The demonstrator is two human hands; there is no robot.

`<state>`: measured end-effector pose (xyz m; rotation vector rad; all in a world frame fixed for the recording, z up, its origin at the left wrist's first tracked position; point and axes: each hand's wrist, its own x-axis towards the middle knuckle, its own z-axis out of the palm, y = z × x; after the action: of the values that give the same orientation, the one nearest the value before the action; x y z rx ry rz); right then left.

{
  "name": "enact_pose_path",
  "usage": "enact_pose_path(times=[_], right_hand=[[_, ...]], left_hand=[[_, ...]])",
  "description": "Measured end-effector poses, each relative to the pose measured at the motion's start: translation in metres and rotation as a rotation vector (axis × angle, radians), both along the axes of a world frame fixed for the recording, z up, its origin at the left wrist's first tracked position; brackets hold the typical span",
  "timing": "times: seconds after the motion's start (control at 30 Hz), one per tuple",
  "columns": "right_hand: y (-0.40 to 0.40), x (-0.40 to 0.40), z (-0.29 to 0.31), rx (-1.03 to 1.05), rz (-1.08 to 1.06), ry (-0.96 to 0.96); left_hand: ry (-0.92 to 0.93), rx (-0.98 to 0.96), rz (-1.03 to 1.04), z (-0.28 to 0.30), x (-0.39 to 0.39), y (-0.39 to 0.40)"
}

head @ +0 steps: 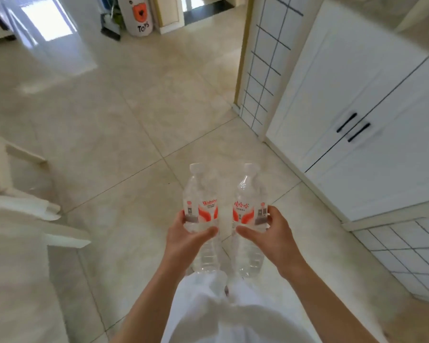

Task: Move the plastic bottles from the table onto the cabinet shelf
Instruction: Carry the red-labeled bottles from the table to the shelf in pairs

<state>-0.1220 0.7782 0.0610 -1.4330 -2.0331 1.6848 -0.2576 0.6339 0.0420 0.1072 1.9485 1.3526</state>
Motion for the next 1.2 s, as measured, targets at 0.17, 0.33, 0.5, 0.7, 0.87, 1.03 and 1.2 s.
enact_pose_path(times=[0.17, 0.33, 0.5, 0.7, 0.87, 1.03, 1.2], right_hand=[[0.054, 0.01, -0.001, 0.004, -0.194, 0.001], [0.121, -0.001, 0.002, 0.033, -0.361, 0.01], [0.188, -0.017, 0.011, 0.077, -0.479, 0.023], [0.239, -0.009, 0.015, 0.075, -0.654, 0.034], [0.275, 0.018, 0.012, 0.053, -0.793, 0.045], [0.332, 0.057, 0.012, 0.098, -0.876, 0.058], [0.411, 0.107, 0.027, 0.164, -0.897, 0.083]], left_hand=[[0.019, -0.014, -0.136, -0.007, -0.015, 0.079], [0.099, 0.007, -0.301, -0.008, -0.045, 0.171], [0.176, 0.036, -0.491, -0.003, -0.078, 0.266], [0.238, 0.056, -0.679, -0.004, -0.082, 0.356], [0.261, 0.061, -0.787, -0.005, -0.058, 0.42], [0.283, 0.085, -0.872, -0.003, -0.023, 0.489], [0.303, 0.138, -0.896, 0.016, 0.026, 0.573]])
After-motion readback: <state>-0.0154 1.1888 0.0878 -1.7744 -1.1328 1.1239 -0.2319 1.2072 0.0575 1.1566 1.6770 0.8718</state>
